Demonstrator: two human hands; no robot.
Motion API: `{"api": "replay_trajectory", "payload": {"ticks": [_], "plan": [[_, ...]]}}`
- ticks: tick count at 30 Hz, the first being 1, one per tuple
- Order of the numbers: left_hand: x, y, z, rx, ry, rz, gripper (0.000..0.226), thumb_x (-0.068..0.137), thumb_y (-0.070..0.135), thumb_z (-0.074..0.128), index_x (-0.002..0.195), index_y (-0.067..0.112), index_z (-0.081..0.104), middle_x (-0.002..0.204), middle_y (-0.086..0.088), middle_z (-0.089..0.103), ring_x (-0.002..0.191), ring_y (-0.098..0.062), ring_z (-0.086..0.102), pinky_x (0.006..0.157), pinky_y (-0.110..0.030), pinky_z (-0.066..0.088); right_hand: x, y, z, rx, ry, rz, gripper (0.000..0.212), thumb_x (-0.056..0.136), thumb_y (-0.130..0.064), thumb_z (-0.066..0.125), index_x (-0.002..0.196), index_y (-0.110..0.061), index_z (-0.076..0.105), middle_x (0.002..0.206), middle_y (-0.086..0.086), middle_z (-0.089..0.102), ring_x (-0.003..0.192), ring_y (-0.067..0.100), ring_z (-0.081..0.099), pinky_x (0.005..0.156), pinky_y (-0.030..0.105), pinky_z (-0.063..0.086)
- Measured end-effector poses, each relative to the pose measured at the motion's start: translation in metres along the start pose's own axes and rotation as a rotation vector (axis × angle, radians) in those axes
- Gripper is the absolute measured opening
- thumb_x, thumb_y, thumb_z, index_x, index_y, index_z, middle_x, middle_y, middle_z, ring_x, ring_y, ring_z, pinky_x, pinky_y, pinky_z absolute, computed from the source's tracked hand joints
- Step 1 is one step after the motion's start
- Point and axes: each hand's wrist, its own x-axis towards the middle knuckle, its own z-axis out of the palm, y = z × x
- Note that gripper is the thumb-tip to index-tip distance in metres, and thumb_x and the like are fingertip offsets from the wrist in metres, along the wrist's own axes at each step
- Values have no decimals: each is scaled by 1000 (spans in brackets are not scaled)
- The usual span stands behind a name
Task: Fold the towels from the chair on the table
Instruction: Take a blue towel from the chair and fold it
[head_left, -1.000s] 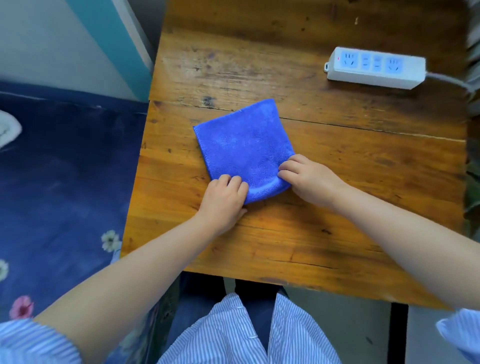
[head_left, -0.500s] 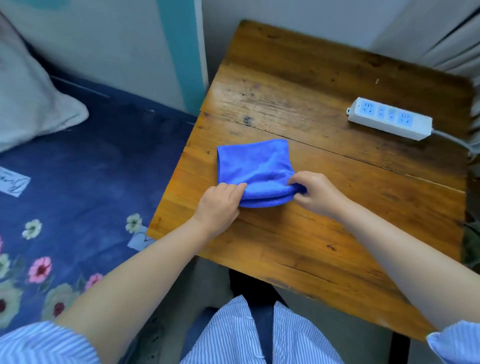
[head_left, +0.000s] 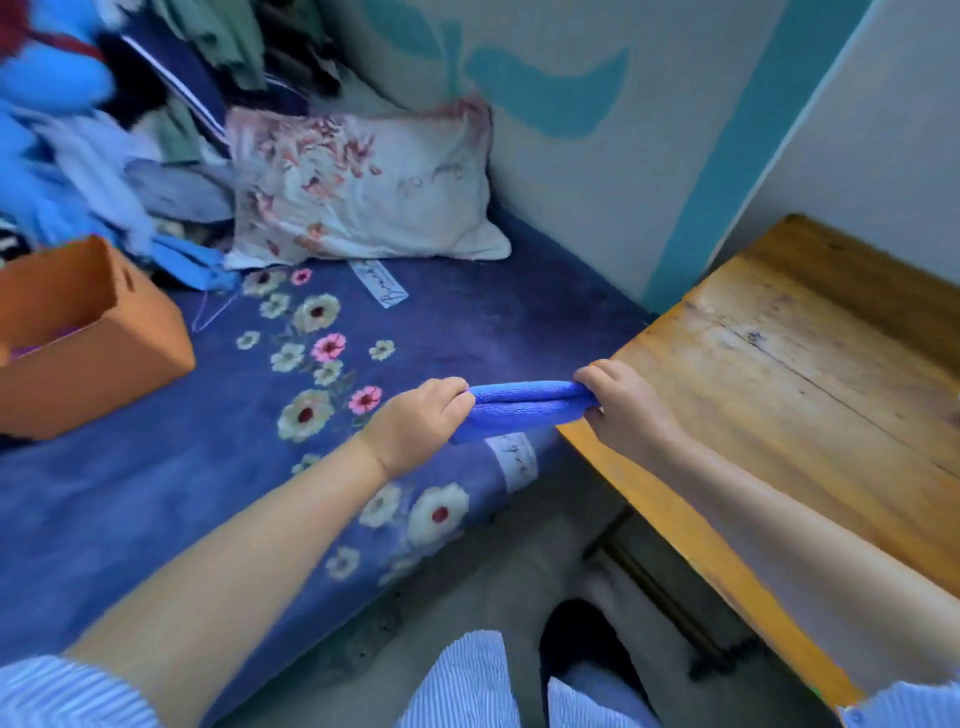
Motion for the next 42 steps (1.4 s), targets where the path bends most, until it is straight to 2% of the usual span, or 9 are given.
{"api": "replay_trajectory", "payload": {"ticks": [5,9,11,14,21,25,28,30,42], "plan": [[-125,-21,-57,223,90,-160,22,78,-8,35,76,5,53,54,-6,61,41,-19,56,34,-20,40,14,-121,17,-76,-96,-234,32,75,2,56,107,3,60,104,20,62,96,35,53,83,38,38],[-222,-22,-97,244,2,-441,23,44,-12,67,62,3,62,56,-8,61,43,-19,58,32,-18,36,15,-216,38,-21,-174,-348,36,81,-3,54,117,-2,55,114,16,59,107,33,51,85,36,38],[-266,-27,-109,181,-51,-660,24,59,-14,65,80,-2,60,80,-14,63,68,-23,62,50,-24,44,15,-262,50,43,-212,-428,39,82,-3,55,121,-5,53,117,14,58,107,32,53,84,35,40],[-320,-44,-118,87,-115,-910,34,89,-1,34,121,2,41,119,-11,44,106,-23,44,81,-26,33,20,-319,62,119,-241,-528,36,84,-3,55,120,-5,54,117,13,59,106,31,54,83,31,39],[-385,-100,-156,205,-274,-835,55,96,28,44,143,9,24,117,-11,46,106,-22,50,88,-33,42,74,-420,85,161,-238,-622,36,87,0,50,123,-3,53,122,14,60,113,30,53,85,24,33],[-399,-141,-166,334,-151,-757,55,59,14,85,107,-3,64,78,-13,65,68,-23,65,51,-24,51,116,-450,107,161,-264,-678,34,87,1,50,120,-3,55,117,17,63,107,33,56,76,22,31],[-404,-212,-165,173,-64,-1017,47,90,21,56,133,7,42,119,-10,54,110,-23,52,87,-32,43,172,-480,128,200,-273,-709,33,86,2,51,118,-3,57,111,17,64,102,32,57,67,18,28],[-406,-264,-163,60,13,-1152,38,93,21,48,130,11,45,125,-7,50,118,-22,44,93,-32,37,211,-500,140,222,-281,-700,34,86,3,51,119,-2,56,112,15,63,101,28,56,67,11,26],[-393,-503,-176,-113,622,-1400,19,88,8,54,104,-1,58,94,-21,64,89,-34,57,71,-28,35,415,-615,202,363,-169,-596,35,87,4,50,121,-1,54,118,20,58,103,31,53,74,16,29]]}}
